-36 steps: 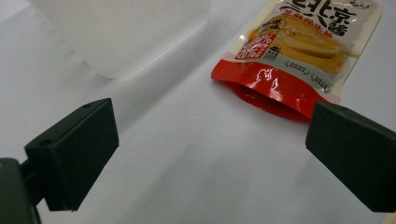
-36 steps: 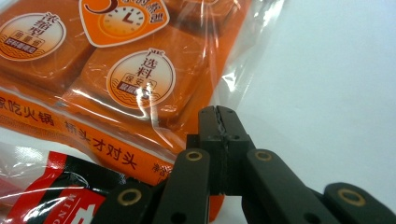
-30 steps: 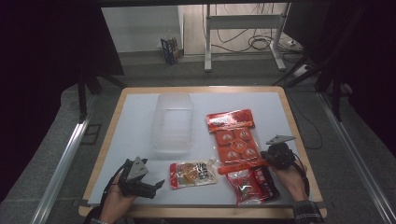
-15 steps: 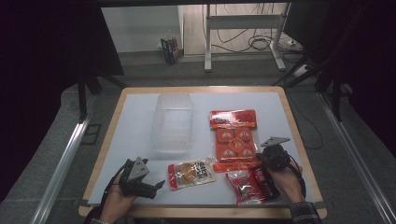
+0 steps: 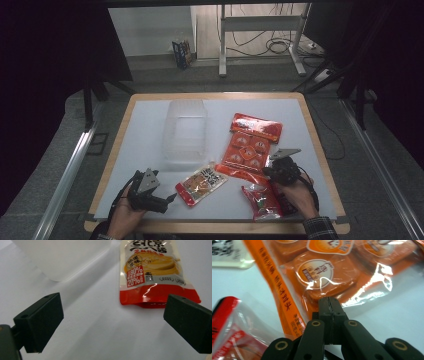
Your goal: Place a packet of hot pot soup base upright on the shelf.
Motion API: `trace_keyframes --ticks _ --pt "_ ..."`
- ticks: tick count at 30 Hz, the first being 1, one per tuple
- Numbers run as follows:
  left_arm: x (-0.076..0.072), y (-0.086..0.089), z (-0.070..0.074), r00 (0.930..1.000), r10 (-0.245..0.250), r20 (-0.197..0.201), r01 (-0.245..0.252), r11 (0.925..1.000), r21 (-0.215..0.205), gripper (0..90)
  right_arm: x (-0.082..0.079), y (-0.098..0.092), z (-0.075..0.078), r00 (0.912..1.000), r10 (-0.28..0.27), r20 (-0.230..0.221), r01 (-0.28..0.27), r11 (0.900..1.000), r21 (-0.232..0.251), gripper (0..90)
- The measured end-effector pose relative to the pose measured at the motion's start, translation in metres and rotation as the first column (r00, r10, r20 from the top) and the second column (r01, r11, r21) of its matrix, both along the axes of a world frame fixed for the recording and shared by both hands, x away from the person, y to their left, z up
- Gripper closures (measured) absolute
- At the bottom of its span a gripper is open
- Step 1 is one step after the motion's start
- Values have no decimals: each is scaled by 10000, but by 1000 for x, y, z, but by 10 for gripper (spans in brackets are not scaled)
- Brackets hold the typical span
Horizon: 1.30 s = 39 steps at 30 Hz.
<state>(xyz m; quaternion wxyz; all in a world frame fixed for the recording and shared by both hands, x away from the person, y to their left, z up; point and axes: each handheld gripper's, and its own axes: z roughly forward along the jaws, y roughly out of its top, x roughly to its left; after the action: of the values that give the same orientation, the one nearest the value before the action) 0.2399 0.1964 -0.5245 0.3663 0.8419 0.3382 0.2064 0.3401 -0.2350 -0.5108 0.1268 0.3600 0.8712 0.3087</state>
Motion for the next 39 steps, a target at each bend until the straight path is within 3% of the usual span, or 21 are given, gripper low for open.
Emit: trace_keyframes --ticks 5,7,11,18,23,28,39 --pt "0 0 0 10000 -9 2 9 10000 13 26 -3 11 -2 9981 513 -327 -503 9982 327 886" --pt "0 0 0 10000 -13 0 13 10000 15 26 -4 15 -1 9978 616 -231 -614 9981 78 886" --pt "0 0 0 10000 -32 1 32 10000 42 27 -5 22 -3 9946 933 -443 -914 9949 429 886" --pt "0 -1 0 10000 -71 -10 71 9999 98 27 -8 43 -5 9877 1530 -316 -1525 9881 197 886" --pt "-1 0 0 10000 -36 18 36 10000 77 27 -8 43 -1 9850 1692 -344 -1684 9854 244 854" --pt "-1 1 1 10000 11 40 -11 10000 26 28 -7 36 6 9877 1551 -177 -1544 9875 320 769" --pt "-1 1 1 10000 40 84 -39 10000 -21 28 1 7 17 9983 526 245 -538 9973 498 500"
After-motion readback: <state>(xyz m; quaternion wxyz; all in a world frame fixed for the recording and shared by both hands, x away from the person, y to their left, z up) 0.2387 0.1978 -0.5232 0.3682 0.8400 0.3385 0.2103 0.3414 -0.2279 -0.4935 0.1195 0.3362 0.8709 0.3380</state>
